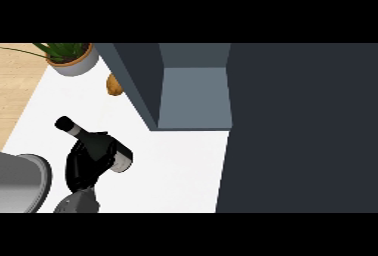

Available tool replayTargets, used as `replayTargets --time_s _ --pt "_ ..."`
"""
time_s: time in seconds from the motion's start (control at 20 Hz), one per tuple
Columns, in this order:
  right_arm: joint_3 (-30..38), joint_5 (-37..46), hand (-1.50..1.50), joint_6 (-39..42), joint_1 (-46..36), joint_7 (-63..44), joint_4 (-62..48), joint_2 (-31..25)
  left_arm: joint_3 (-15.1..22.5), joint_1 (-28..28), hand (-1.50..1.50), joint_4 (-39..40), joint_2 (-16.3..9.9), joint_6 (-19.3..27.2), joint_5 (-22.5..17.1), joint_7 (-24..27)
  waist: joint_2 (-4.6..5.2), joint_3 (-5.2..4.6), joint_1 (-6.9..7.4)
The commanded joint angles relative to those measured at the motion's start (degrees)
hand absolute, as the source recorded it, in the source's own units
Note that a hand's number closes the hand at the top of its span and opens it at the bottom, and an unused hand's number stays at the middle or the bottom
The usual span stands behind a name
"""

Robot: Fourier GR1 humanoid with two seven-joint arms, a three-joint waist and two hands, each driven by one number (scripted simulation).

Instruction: Pick up the wine, place it into the cabinet and close the cabinet

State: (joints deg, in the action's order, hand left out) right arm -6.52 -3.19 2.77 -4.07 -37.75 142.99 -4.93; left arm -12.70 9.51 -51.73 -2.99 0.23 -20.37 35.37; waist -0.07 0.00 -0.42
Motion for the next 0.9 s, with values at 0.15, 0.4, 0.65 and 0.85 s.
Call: replayTargets --time_s 0.15,0.4,0.65,0.85 --pt "5.3 -6.4 -1.50 0.5 -0.2 -0.3 3.3 -0.7 2.4 -1.2 1.50 4.7 -2.6 2.1 7.5 9.3 0.10 0.00 0.06" --pt "-1.4 -1.5 -1.50 0.6 3.1 -0.5 5.1 1.1 7.3 -3.2 1.50 -2.0 -5.8 -6.9 7.8 3.7 -0.15 0.03 0.25" --pt "1.2 -3.3 -1.50 1.5 2.4 -0.3 5.0 -0.2 9.4 -4.6 1.50 -9.3 -7.6 -9.5 9.2 4.3 -0.11 0.05 0.34" --pt "0.3 -0.9 -1.50 -2.0 -5.3 -5.5 2.8 0.5 9.6 -5.8 1.50 -12.4 -7.7 -8.2 10.9 6.7 -0.05 0.00 0.60"
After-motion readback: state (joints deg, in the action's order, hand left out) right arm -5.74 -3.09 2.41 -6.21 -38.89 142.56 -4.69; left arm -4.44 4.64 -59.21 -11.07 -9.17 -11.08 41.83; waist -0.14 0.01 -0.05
